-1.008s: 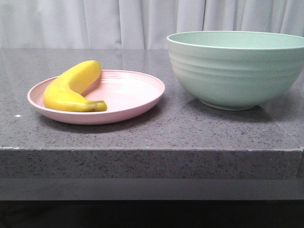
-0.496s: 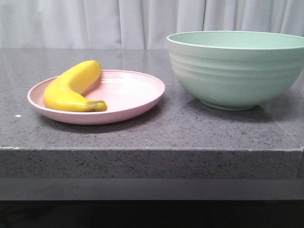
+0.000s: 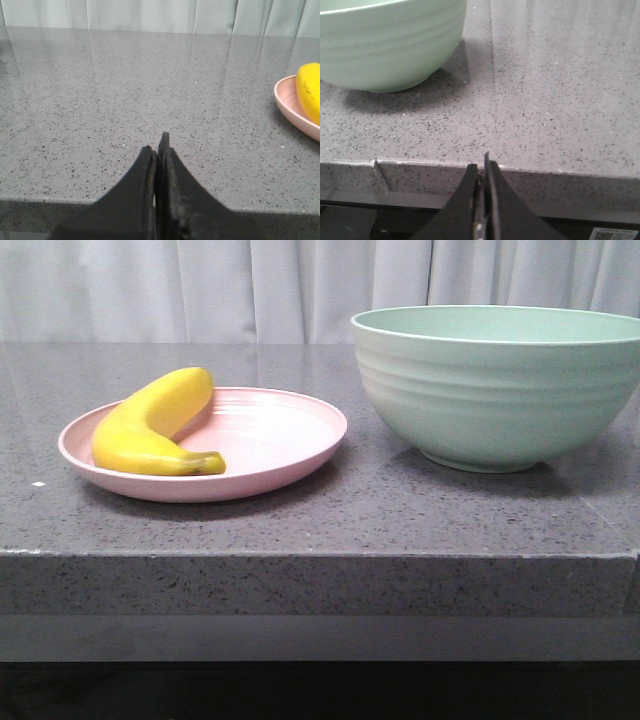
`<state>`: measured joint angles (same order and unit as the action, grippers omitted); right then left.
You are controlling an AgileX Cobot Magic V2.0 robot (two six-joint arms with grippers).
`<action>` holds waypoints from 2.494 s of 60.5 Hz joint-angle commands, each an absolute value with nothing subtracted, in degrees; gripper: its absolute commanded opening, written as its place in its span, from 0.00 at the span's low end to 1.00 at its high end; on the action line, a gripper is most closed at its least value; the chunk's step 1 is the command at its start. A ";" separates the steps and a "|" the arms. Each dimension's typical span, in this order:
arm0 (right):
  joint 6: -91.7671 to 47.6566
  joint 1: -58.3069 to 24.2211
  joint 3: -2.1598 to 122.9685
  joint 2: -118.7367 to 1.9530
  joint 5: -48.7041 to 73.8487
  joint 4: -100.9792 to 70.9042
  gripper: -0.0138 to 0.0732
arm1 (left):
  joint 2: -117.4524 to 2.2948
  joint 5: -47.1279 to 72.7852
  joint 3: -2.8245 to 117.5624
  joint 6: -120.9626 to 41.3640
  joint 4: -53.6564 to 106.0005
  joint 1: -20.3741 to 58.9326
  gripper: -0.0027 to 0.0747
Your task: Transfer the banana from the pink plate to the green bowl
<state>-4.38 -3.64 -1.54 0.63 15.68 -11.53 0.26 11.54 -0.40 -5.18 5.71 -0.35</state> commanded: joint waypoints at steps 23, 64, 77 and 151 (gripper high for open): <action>-4.90 -3.41 -1.56 1.92 8.76 -11.53 0.09 | 1.38 4.76 -0.65 -5.05 6.66 -0.41 0.01; -4.90 -3.41 26.99 -16.51 12.84 -11.30 0.09 | -23.18 12.70 26.33 -5.05 4.80 -0.41 0.01; -4.90 -3.41 27.83 -18.46 12.44 -11.30 0.12 | -23.81 12.14 26.33 -5.05 8.19 -0.41 0.04; -4.90 -3.41 27.83 -18.46 13.98 -11.30 0.86 | -64.47 32.53 53.32 -2.91 11.71 24.23 0.92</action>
<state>-4.38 -3.64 25.71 -17.43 17.53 -11.53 -60.79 34.60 48.63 -5.81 10.70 20.89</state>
